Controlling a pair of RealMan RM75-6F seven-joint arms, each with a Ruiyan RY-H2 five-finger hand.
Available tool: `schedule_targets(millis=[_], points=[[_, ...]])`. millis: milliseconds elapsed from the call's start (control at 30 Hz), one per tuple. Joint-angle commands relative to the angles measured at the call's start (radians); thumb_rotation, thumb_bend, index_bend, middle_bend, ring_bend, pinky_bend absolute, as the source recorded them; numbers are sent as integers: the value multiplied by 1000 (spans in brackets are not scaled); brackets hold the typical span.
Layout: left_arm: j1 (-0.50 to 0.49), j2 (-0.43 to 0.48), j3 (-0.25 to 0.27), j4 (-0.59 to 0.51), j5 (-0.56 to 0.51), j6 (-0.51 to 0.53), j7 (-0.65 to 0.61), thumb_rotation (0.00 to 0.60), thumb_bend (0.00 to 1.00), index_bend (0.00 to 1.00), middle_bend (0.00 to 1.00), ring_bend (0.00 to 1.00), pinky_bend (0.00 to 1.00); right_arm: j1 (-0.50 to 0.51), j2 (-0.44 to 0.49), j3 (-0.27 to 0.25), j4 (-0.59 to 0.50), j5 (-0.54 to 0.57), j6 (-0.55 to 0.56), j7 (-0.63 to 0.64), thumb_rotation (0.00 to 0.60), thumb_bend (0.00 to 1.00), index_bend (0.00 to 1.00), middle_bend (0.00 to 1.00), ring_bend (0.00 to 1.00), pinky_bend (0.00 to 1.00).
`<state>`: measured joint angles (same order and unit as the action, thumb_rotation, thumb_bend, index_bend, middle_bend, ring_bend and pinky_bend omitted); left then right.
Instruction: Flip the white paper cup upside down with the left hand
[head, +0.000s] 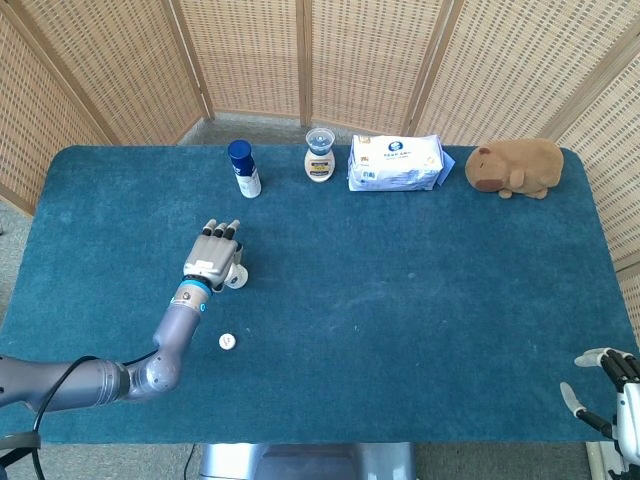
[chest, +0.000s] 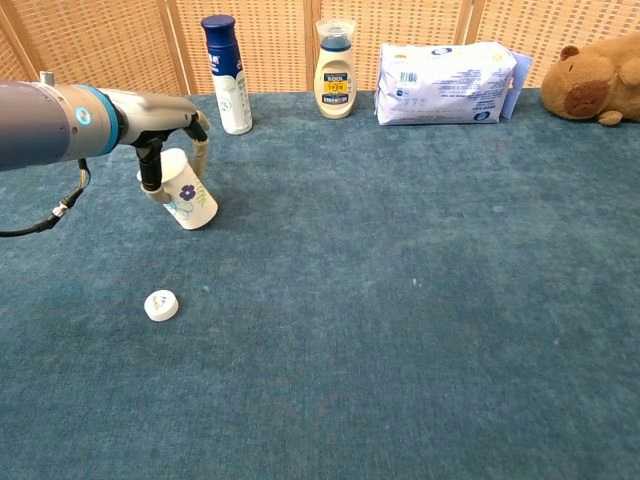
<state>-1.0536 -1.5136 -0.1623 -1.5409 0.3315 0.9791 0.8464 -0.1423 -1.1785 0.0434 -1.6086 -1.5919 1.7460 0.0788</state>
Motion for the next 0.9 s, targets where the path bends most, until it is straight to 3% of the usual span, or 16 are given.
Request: schedule_targets(millis=[33, 267, 500, 733, 900], points=[[8, 12, 0, -8, 9, 4, -20, 600, 251, 500, 14, 0, 16, -2, 1, 0, -1, -5, 5, 0, 529, 313, 449, 407, 342, 346], [77, 105, -68, -116, 52, -45, -218, 600, 251, 501, 14, 0, 17, -6, 0, -1, 1, -11, 13, 10, 532, 313, 449, 408, 342, 346], [129, 184, -137, -173, -4, -204, -449, 600, 251, 500, 14, 0, 17, -5, -7, -2, 11, -12, 10, 23, 529, 313, 448, 408, 342, 346], [136, 202, -142, -150, -56, -344, -583, 600, 239, 500, 15, 0, 17, -7, -10, -2, 19, -11, 11, 31, 529, 314, 449, 412, 342, 345], [122, 196, -111, -124, -47, -375, -620, 600, 195, 467, 14, 0, 17, -8, -12, -2, 24, -12, 13, 35, 529, 313, 448, 412, 342, 346]])
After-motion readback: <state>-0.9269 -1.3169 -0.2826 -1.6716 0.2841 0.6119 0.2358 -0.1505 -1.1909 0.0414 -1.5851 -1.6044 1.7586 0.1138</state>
